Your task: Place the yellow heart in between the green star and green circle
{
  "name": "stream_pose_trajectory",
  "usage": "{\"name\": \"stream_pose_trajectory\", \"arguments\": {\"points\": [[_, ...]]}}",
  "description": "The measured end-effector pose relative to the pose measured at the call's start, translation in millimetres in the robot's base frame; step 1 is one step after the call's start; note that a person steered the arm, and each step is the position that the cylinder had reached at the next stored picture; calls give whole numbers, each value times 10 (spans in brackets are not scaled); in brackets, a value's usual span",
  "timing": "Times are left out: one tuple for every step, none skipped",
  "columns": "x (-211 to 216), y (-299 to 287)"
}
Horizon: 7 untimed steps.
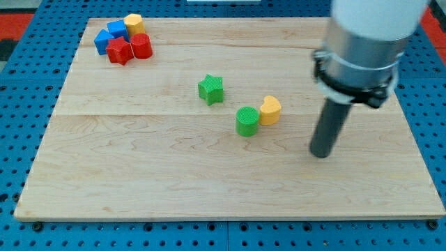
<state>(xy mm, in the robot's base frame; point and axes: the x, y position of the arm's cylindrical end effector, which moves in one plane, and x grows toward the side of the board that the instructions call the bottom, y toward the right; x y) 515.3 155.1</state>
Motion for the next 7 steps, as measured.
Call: {"name": "stream_pose_trajectory", "arguments": {"points": [[-29, 4], [-622, 11], [-695, -74], [-695, -368], [-695, -707], [-695, -982], [-695, -1225]]}}
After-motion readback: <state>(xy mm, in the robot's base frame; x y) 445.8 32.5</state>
